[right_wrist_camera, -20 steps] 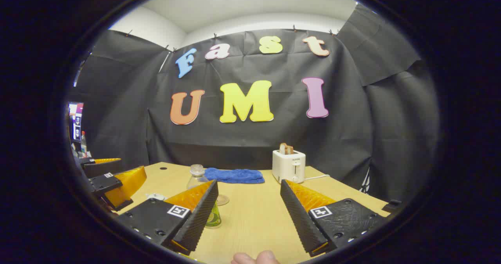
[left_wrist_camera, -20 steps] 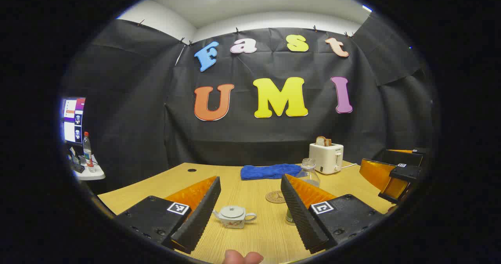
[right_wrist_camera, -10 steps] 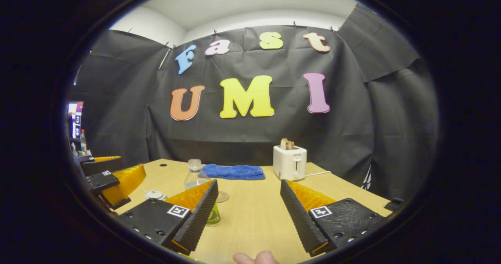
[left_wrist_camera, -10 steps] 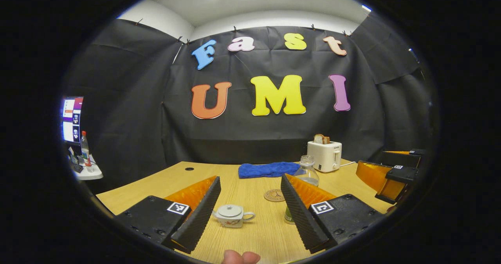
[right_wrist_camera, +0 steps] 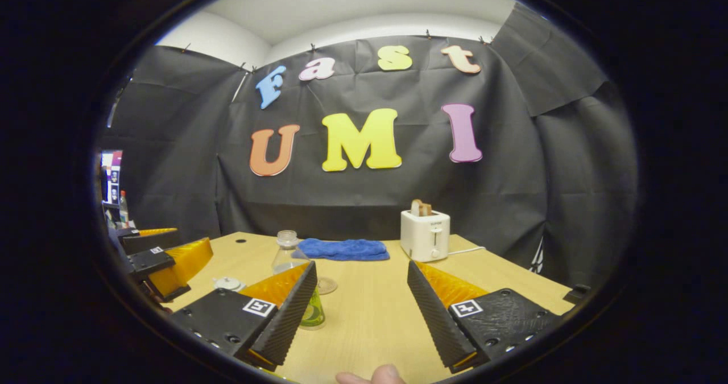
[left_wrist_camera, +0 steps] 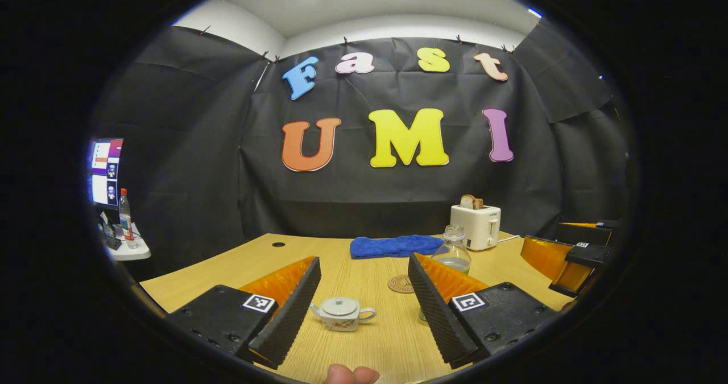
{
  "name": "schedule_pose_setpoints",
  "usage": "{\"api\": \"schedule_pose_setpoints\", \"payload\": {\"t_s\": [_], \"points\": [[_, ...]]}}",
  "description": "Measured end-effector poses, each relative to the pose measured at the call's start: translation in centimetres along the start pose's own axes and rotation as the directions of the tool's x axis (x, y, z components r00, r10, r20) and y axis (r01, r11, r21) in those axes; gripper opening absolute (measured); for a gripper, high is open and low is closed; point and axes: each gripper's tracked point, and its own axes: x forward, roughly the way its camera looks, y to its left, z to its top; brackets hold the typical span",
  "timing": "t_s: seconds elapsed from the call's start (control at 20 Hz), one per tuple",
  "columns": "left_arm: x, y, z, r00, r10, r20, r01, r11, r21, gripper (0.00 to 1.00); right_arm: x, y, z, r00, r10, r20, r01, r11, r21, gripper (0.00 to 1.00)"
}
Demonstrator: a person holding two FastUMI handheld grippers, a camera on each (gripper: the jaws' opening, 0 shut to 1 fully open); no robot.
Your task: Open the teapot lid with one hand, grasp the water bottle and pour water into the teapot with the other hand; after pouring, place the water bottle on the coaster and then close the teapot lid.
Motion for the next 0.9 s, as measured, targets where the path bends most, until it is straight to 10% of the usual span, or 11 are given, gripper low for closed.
{"api": "schedule_pose_setpoints", "payload": {"t_s": [0.9], "points": [[5.7, 3.7, -8.4, 0.962, 0.031, -0.270, -0.040, 0.999, -0.028, 0.87, 1.1, -2.8, -2.8, 0.998, -0.031, -0.045, 0.029, 0.999, -0.038, 0.96]]}}
